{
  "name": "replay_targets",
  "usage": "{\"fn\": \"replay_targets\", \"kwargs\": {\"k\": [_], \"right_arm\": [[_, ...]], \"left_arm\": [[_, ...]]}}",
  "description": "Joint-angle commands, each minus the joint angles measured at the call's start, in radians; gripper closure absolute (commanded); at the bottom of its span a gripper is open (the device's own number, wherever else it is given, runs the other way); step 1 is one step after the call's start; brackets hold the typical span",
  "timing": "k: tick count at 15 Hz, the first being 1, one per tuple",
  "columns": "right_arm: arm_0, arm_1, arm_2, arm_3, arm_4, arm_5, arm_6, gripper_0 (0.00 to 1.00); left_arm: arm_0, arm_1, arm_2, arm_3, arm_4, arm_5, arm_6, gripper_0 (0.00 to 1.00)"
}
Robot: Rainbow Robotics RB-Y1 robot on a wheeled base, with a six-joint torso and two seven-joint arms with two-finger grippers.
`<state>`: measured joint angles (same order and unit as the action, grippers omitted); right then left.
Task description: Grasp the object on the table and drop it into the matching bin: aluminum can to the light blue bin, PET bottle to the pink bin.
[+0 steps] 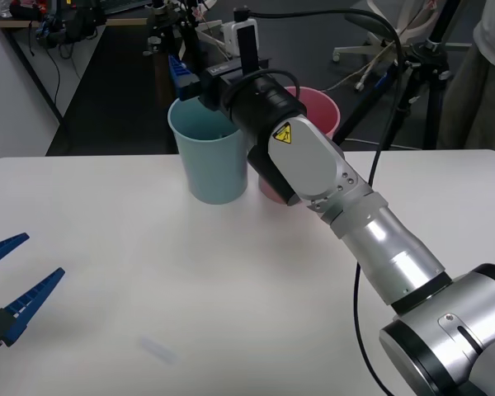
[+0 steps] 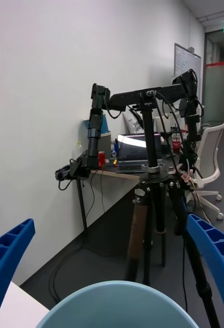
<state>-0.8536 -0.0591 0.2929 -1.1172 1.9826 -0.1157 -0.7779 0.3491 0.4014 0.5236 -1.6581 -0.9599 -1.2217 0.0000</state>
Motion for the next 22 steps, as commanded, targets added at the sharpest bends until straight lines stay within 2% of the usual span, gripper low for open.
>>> {"fn": "replay_targets", "kwargs": {"k": [1, 9, 13, 17, 21, 22], "right_arm": [[-0.001, 0.001, 0.0, 0.0, -0.001, 0.002, 0.003, 0.0], [0.008, -0.001, 0.0, -0.012, -0.008, 0.004, 0.015, 0.0], [0.1, -0.027, 0.0, -0.151, -0.015, -0.035, 0.023, 0.0], [0.286, -0.1, 0.003, -0.398, -0.027, -0.128, 0.028, 0.0], [0.467, -0.231, 0.009, -0.621, -0.139, -0.19, 0.049, 0.0], [0.518, -0.285, 0.009, -0.678, -0.191, -0.205, 0.057, 0.0]], "left_arm": [[0.0, 0.0, 0.0, 0.0, 0.0, 0.0, 0.0, 0.0], [0.0, 0.0, 0.0, 0.0, 0.0, 0.0, 0.0, 0.0], [0.0, 0.0, 0.0, 0.0, 0.0, 0.0, 0.0, 0.0], [0.0, 0.0, 0.0, 0.0, 0.0, 0.0, 0.0, 0.0], [0.0, 0.0, 0.0, 0.0, 0.0, 0.0, 0.0, 0.0], [0.0, 0.0, 0.0, 0.0, 0.0, 0.0, 0.0, 0.0]]}}
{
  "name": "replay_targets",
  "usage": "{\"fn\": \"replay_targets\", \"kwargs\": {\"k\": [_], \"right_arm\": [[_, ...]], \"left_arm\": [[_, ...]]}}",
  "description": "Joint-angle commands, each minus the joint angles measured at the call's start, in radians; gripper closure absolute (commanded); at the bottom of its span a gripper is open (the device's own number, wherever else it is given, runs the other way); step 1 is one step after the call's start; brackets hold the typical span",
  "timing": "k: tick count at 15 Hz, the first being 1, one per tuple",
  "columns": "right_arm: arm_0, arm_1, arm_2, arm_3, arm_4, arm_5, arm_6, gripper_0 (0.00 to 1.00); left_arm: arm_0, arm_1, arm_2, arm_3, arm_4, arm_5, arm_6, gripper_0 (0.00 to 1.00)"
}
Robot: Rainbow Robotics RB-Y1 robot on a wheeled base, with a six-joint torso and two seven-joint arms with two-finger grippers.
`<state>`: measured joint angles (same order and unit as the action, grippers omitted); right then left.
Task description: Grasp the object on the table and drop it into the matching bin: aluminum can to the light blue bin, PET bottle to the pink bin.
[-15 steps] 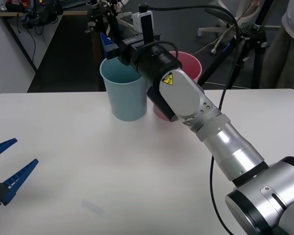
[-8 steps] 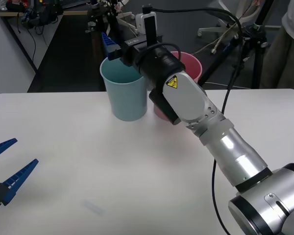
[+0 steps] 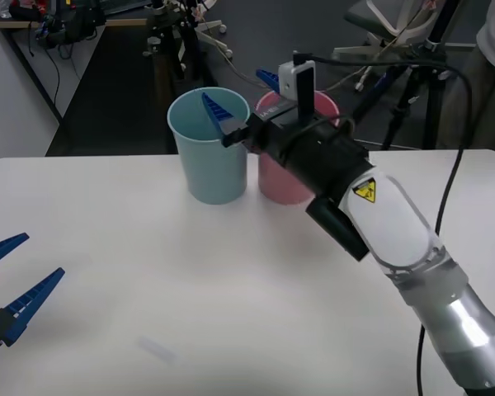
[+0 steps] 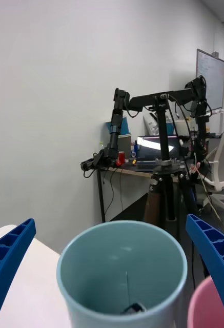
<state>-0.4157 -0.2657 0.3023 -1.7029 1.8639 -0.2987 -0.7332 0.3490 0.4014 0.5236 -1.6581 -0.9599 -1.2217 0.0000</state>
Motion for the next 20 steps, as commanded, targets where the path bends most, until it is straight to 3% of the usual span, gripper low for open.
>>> {"fn": "replay_targets", "kwargs": {"k": [1, 4, 7, 10, 15, 20], "right_arm": [[0.114, -0.121, -0.005, -0.13, -0.117, -0.028, 0.021, 0.0], [0.219, -0.247, -0.051, -0.224, -0.272, -0.065, 0.063, 0.0], [0.314, -0.228, -0.227, -0.235, -0.423, -0.258, 0.215, 0.0], [0.405, -0.188, -0.413, -0.235, -0.463, -0.458, 0.29, 0.0], [0.554, -0.173, -0.666, -0.235, -0.525, -0.734, 0.295, 0.0], [0.673, -0.173, -0.81, -0.235, -0.606, -0.846, 0.302, 0.0]], "left_arm": [[0.0, 0.0, 0.0, 0.0, 0.0, 0.0, 0.0, 0.0], [0.0, 0.0, 0.0, 0.0, 0.0, 0.0, 0.0, 0.0], [0.0, 0.0, 0.0, 0.0, 0.0, 0.0, 0.0, 0.0], [0.0, 0.0, 0.0, 0.0, 0.0, 0.0, 0.0, 0.0], [0.0, 0.0, 0.0, 0.0, 0.0, 0.0, 0.0, 0.0], [0.0, 0.0, 0.0, 0.0, 0.0, 0.0, 0.0, 0.0]]}}
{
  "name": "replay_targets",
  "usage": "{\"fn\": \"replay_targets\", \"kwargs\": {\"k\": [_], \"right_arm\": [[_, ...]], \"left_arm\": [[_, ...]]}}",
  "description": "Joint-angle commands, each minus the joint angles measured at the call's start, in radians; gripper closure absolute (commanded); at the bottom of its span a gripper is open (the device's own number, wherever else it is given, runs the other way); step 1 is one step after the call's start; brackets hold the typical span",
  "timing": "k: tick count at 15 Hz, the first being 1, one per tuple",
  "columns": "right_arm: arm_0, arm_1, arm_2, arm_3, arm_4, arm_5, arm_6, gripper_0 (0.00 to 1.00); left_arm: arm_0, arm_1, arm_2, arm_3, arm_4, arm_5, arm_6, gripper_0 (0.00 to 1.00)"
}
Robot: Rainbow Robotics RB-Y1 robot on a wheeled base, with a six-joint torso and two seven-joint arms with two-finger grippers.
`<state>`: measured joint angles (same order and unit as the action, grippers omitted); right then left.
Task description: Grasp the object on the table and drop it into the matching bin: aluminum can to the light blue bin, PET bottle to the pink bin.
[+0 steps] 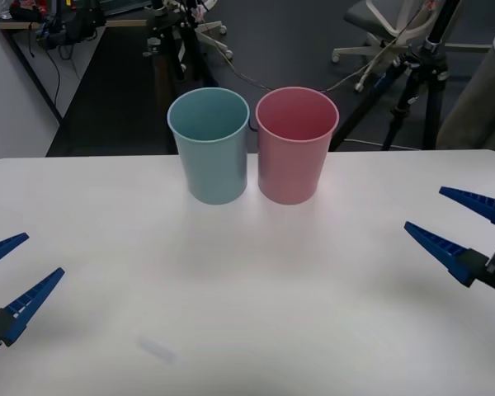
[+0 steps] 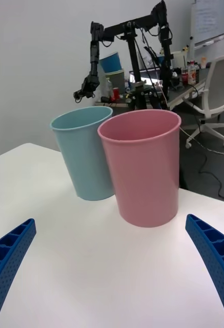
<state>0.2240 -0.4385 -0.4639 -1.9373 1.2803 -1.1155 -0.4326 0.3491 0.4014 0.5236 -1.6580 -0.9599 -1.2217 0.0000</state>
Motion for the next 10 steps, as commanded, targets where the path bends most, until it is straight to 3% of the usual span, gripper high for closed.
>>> {"fn": "replay_targets", "kwargs": {"k": [1, 10], "right_arm": [[0.054, 0.0, -0.065, 0.0, -0.039, -0.038, 0.002, 0.0], [0.089, 0.0, -0.056, 0.001, -0.064, -0.038, -0.009, 0.0]], "left_arm": [[0.0, 0.0, 0.0, 0.0, 0.0, 0.0, 0.0, 0.0], [0.0, 0.0, 0.0, 0.0, 0.0, 0.0, 0.0, 0.0]]}}
